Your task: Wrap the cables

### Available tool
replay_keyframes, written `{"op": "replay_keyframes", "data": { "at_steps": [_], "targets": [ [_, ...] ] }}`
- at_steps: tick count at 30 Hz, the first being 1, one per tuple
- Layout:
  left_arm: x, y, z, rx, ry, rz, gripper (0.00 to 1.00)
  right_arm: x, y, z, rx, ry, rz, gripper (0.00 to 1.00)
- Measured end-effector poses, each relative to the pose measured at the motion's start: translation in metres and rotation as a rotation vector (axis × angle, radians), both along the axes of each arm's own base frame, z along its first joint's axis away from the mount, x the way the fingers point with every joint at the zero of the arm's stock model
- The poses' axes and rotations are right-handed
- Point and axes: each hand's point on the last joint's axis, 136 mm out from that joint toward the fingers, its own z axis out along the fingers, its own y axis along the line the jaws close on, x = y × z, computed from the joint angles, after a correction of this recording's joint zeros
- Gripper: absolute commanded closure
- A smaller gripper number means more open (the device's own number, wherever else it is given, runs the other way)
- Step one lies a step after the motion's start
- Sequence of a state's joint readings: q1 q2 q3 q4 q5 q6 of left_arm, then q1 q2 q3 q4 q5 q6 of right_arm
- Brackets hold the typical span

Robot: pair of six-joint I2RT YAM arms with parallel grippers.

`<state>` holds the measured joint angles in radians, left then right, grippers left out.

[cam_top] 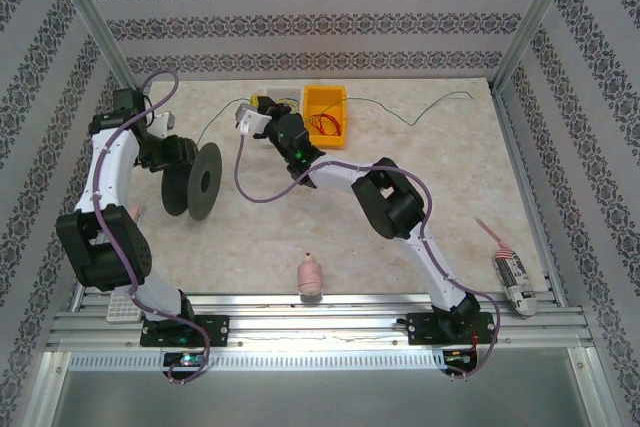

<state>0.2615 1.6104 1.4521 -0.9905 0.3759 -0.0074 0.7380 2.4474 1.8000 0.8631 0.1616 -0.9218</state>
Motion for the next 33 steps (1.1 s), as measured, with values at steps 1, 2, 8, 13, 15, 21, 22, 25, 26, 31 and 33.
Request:
{"op": "replay_keyframes", "data": {
  "at_steps": [1, 2, 8, 13, 15, 21, 22, 25, 26, 31, 33],
  "targets": [
    [0.000, -0.001, -0.001, -0.007, -0.001, -0.001, 0.49, -0.002, 0.002, 0.000, 0.000, 0.000, 0.004, 1.00],
    [0.000, -0.002, -0.002, -0.012, -0.001, 0.000, 0.49, -0.002, 0.003, 0.000, 0.000, 0.000, 0.005, 1.00],
    [0.004, -0.005, -0.003, -0.028, -0.011, 0.011, 0.49, -0.002, 0.002, 0.000, 0.003, 0.002, 0.000, 1.00],
    [0.011, -0.016, -0.005, -0.047, -0.015, -0.001, 0.49, -0.002, 0.002, 0.000, 0.004, 0.002, 0.000, 1.00],
    [0.014, -0.019, -0.006, -0.053, -0.014, -0.003, 0.49, -0.004, 0.004, -0.001, 0.006, 0.005, 0.003, 1.00],
    [0.021, -0.020, -0.007, -0.064, -0.011, 0.010, 0.52, -0.012, 0.011, -0.011, -0.008, 0.022, 0.018, 1.00],
    [0.021, -0.020, -0.007, -0.064, -0.011, 0.011, 0.53, -0.013, 0.011, -0.012, -0.010, 0.024, 0.019, 1.00],
    [0.021, -0.020, -0.007, -0.065, -0.011, 0.015, 0.56, -0.013, 0.011, -0.013, -0.010, 0.023, 0.019, 1.00],
    [0.021, -0.020, -0.007, -0.065, -0.010, 0.015, 0.57, -0.013, 0.011, -0.013, -0.010, 0.024, 0.019, 1.00],
    [0.022, -0.019, -0.009, -0.066, -0.007, 0.015, 0.59, -0.011, 0.009, -0.013, -0.011, 0.024, 0.009, 1.00],
    [0.022, -0.019, -0.009, -0.066, -0.006, 0.015, 0.59, -0.010, 0.008, -0.013, -0.011, 0.025, 0.005, 1.00]
  ]
}}
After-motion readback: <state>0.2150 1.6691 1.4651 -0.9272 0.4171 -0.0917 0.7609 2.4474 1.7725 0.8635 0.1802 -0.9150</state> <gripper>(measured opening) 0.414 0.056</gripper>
